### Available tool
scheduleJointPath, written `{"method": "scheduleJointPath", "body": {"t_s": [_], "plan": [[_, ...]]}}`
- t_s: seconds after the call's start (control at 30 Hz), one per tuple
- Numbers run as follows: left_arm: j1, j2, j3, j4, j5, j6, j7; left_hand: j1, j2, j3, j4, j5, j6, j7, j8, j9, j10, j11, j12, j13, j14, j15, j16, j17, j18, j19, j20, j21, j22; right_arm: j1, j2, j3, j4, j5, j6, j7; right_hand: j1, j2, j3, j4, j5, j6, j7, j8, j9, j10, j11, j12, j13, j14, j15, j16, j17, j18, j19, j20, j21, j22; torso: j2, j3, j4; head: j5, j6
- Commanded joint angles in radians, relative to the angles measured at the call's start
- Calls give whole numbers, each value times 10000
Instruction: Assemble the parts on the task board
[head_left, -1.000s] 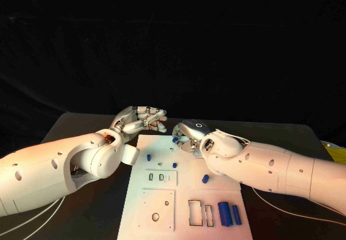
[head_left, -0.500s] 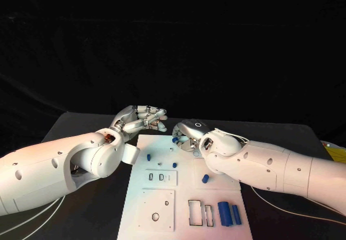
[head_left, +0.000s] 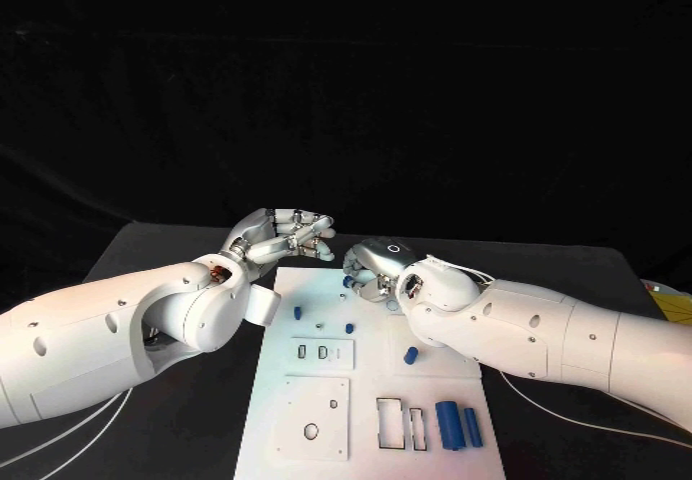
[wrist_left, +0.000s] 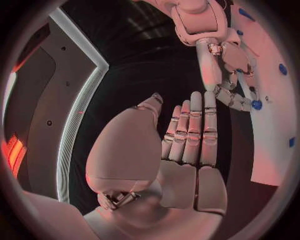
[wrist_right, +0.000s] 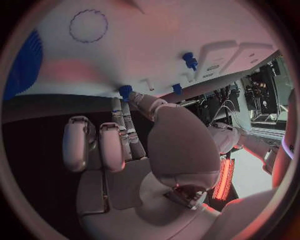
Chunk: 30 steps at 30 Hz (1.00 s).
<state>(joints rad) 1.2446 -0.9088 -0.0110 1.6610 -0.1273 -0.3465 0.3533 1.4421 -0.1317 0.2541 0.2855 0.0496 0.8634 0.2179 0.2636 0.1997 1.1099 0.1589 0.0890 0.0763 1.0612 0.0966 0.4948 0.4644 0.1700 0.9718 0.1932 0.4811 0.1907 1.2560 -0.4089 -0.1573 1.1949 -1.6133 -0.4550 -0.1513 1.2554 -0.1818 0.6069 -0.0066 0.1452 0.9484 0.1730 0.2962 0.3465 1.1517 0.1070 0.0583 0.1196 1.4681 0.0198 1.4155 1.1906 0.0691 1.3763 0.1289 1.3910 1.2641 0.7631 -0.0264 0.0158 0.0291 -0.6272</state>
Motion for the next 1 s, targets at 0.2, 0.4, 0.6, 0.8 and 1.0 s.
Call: {"method": "scheduleJointPath", "body": {"t_s": [0.2, 0.4, 0.6, 0.8, 1.0], "plan": [[17, 28, 9, -6, -13, 164, 85, -69, 21, -29, 20, 15, -80, 116, -51, 10, -56, 17, -58, 16, -93, 8, 28, 11, 89, -85, 18, -30, -17, -7, -13, -3, -4, -125, 128, -119, -272, -343, -261, 139, -53, -784, 131, -525, -89, -519, 131, 39, -41, 148, 162, -277, -503, 122, -412, 102, -423, -534, -8, 11, -12, 20, 11], [17, -4, 9, -121, -12, 289, 144, -69, 24, -30, 21, 14, -87, 118, -57, 11, -64, 21, -63, 18, -108, 12, 28, 22, 91, -96, 23, -30, -18, 7, -405, -1, 384, -103, -83, -183, -301, -478, -711, 217, -141, -1159, 89, -791, -74, -844, 116, 130, -33, 46, 159, -470, -903, 208, -636, 122, -730, -900, -37, 21, -25, 8, 40], [18, -147, 9, -487, -12, 725, 302, -219, -44, -297, 23, 11, -396, 24, -222, 10, -408, 71, -221, -37, -932, 188, -682, -123, 64, -803, 252, -492, -274, 187, -1537, 97, 1488, 374, -29, -182, -496, -560, -1144, 473, 381, -769, 114, -678, 98, -120, 48, 561, 111, 134, 102, -343, -728, 130, -364, 69, -556, -556, -113, 55, -122, 22, 66], [20, -320, 10, -773, 34, 887, 437, -97, 104, -455, 16, 12, -576, 50, -296, 51, -712, 193, -240, -92, -1746, 461, -1832, -493, 95, -1666, 662, -1329, -768, 521, -2695, 175, 2378, 1112, 588, -274, -568, -646, -1592, 748, 486, -690, -56, -759, 177, 1245, -223, 1189, 584, 279, -108, -44, -212, -7, 76, -96, -141, 109, -202, 85, -220, 48, 82], [21, -424, 9, -949, 140, 780, 501, 105, 201, -680, 18, 12, -935, 62, -483, -20, -1905, 517, -259, -143, -2908, 896, -3166, -1169, 54, -2301, 952, -2061, -1223, 753, -3519, 207, 2658, 2441, 1561, -335, -10, -543, -2386, 814, 887, -932, -310, -816, 459, 1327, -555, 4370, 3822, 468, -405, 457, 674, -180, 542, -457, 352, 911, -261, 134, -270, 62, 51]]}}
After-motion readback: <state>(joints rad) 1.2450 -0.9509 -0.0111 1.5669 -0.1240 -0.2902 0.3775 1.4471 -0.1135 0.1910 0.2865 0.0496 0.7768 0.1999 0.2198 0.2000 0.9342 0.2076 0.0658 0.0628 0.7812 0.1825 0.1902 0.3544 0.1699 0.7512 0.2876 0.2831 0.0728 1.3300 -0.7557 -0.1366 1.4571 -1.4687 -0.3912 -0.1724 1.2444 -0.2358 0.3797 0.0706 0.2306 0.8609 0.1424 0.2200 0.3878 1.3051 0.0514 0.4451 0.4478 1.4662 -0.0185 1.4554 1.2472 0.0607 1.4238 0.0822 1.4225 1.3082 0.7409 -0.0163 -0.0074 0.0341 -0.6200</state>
